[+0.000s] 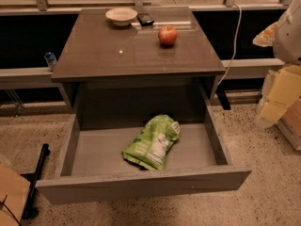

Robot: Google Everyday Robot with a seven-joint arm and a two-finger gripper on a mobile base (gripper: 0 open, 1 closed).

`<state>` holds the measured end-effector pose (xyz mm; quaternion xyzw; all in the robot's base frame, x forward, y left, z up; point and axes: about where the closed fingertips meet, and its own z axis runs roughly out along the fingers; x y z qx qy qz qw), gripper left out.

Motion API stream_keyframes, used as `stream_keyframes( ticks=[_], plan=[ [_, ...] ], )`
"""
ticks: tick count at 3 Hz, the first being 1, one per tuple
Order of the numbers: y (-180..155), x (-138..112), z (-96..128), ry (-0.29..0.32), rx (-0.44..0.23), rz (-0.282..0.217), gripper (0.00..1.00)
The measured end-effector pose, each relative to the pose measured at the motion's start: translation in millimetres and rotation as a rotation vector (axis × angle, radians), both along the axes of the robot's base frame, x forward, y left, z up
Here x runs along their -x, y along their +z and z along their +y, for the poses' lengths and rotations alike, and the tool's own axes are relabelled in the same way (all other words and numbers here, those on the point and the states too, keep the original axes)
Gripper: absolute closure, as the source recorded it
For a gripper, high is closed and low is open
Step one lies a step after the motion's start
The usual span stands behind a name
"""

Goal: Pick green rice chip bag from top drawer and place on counter

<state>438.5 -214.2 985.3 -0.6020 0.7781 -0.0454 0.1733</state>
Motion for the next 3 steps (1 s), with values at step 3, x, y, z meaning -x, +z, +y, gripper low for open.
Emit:
stream_keyframes(
  ticks=[3],
  plan=[
    [-6.3,-6.3,8.3,0.001,-0.102,-0.024,0.00]
  ],
)
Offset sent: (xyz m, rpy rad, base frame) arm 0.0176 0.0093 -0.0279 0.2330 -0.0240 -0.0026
